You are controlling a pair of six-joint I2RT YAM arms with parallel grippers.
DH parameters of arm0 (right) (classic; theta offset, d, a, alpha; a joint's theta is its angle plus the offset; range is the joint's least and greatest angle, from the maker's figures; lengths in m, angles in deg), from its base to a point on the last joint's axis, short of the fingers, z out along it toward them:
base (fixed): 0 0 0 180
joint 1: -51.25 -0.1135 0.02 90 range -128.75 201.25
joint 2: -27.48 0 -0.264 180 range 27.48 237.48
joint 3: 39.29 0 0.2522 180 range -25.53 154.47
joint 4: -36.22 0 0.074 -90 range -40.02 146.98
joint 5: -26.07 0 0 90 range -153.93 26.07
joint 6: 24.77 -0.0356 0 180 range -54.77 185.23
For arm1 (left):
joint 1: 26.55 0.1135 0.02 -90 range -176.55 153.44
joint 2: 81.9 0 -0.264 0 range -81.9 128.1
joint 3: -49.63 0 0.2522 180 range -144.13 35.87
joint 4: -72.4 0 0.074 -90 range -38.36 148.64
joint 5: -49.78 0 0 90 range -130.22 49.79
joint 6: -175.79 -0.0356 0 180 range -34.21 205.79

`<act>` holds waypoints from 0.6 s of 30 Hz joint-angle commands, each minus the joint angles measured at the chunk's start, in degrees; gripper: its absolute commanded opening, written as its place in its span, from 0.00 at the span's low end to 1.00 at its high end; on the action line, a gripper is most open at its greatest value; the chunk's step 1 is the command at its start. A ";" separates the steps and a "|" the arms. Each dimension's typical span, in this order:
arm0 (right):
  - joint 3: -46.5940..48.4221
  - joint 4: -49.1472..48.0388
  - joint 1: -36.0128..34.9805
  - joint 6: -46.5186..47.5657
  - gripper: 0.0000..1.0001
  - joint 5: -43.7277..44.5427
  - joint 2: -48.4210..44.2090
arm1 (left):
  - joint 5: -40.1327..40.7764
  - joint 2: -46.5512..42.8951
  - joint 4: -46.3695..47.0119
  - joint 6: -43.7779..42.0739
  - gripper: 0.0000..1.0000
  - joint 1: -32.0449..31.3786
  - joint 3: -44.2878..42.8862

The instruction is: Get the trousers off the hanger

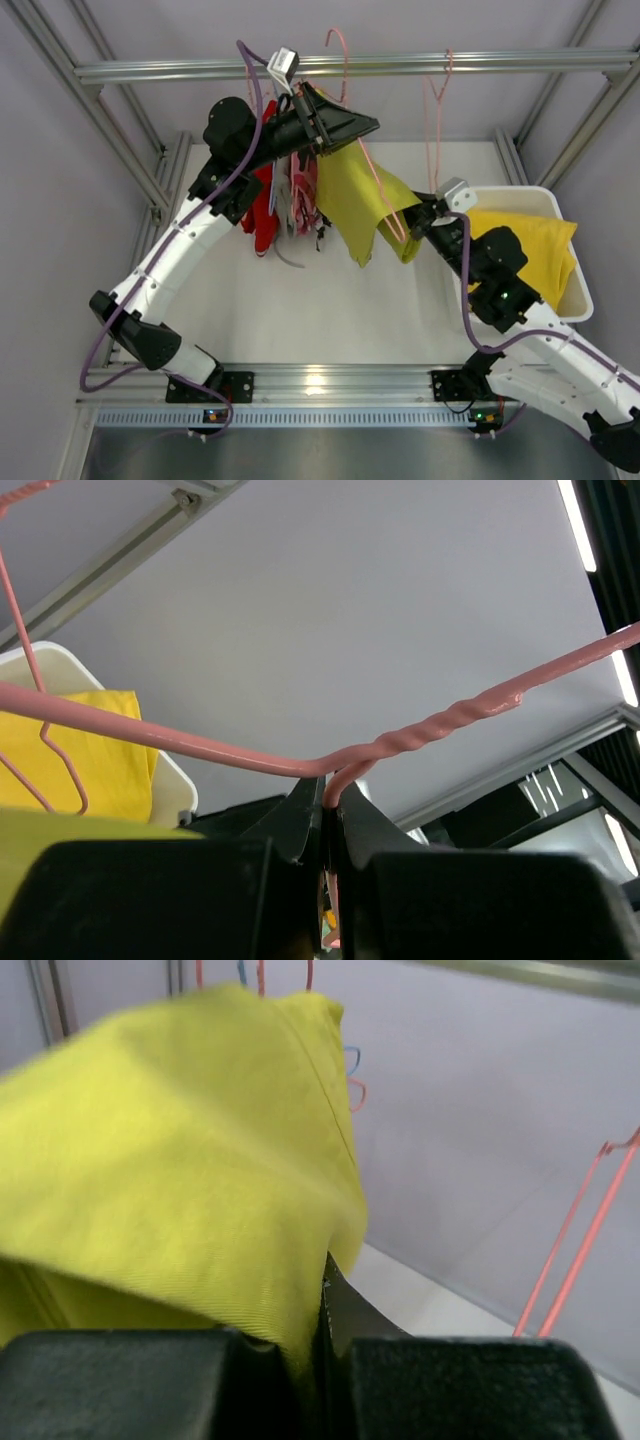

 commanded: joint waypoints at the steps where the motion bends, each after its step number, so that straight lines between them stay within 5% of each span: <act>1: 8.60 -0.73 -0.89 -2.05 0.00 1.72 -3.81 | -2.34 -5.50 10.83 -5.43 0.00 -0.04 1.88; 18: 30.66 8.60 -0.19 -8.22 0.00 1.80 -4.78 | -1.64 -5.59 2.04 -20.21 0.00 -0.92 18.23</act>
